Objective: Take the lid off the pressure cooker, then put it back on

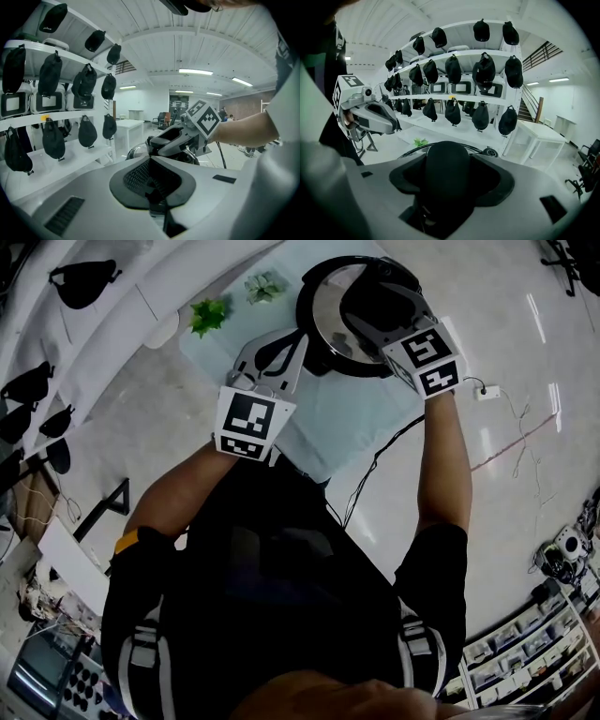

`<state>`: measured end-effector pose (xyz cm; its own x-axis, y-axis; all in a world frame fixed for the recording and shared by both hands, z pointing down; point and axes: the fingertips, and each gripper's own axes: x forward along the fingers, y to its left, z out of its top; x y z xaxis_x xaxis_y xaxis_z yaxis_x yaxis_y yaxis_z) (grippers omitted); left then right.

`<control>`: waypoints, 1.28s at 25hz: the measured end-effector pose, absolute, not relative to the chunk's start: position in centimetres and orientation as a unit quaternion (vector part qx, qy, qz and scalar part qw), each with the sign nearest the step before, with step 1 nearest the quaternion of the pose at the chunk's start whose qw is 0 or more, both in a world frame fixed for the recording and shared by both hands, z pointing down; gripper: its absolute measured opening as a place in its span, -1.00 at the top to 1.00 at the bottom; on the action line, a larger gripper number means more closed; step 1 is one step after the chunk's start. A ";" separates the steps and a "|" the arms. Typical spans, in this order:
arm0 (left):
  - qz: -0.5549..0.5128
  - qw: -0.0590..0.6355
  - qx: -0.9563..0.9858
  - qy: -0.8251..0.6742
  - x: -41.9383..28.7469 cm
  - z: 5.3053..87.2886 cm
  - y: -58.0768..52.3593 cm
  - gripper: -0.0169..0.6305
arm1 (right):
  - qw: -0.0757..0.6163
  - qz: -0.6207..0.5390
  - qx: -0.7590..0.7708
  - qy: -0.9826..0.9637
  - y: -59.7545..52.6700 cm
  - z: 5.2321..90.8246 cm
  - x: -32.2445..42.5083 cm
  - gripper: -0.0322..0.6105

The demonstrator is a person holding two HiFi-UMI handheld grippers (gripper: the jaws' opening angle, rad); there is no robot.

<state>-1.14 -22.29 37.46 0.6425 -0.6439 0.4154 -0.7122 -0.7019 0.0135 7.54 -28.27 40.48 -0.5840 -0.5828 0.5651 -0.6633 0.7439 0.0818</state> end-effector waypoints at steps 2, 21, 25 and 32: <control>0.191 0.087 0.903 -0.376 -1.1 37.2 -22.1 0.92 | 0.289 0.069 0.355 -0.886 -28.3 40.5 7.6 -0.03; 0.140 0.037 0.911 -0.385 -2.1 30.1 -13.7 0.92 | 0.168 0.056 0.520 -0.835 -18.2 31.6 8.7 0.11; 0.135 0.038 0.914 -0.380 -2.9 30.3 -10.5 0.92 | 0.142 0.082 0.551 -0.818 -13.1 31.8 7.2 0.47; 0.137 0.044 0.923 -0.356 -4.7 31.3 -5.8 0.92 | 0.134 0.137 0.583 -0.789 -5.6 34.9 3.5 0.77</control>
<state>-4.75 -5.77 31.35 0.7092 -0.6447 0.2852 -0.6690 -0.7431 -0.0162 3.48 -5.61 34.87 -0.2839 -0.8840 0.3715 -0.9574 0.2826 -0.0590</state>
